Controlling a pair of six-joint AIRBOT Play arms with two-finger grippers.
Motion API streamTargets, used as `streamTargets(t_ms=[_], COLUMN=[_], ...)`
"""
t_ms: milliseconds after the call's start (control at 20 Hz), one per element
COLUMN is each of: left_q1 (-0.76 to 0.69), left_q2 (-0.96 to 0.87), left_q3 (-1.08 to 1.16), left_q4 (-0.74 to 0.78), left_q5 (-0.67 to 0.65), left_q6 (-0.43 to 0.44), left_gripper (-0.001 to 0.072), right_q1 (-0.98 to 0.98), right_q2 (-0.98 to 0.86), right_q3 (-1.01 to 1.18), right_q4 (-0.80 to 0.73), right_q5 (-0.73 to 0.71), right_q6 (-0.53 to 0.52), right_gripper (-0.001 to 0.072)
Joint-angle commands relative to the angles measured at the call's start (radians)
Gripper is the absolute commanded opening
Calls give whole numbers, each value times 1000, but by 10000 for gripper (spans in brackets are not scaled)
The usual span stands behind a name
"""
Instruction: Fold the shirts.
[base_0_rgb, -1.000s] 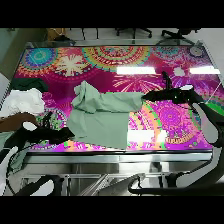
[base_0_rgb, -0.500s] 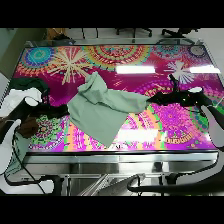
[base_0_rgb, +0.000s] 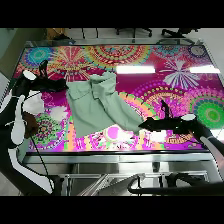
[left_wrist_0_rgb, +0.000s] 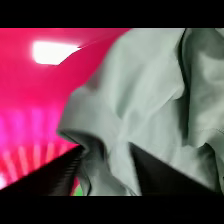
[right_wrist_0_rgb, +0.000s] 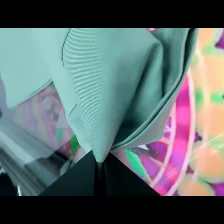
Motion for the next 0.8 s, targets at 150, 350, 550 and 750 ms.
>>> streamTargets(t_ms=[150, 350, 550, 750], left_q1=[13, -4, -47, -50], left_q2=[-65, 90, 320, 507], left_q3=[167, -173, -631, -938], left_q4=[10, 88, 90, 84], left_q5=[-443, -470, -325, -219], left_q6=[-122, -156, -155, -158], left_gripper=[667, 667, 667, 666], right_q1=[38, 37, 36, 36], right_q2=[74, 69, 69, 69], right_q3=[-66, -65, -63, -40], right_q4=[59, 63, 63, 63], right_q5=[-130, -131, -130, -130], right_q6=[14, -49, -66, -96], right_gripper=[18, 18, 18, 18])
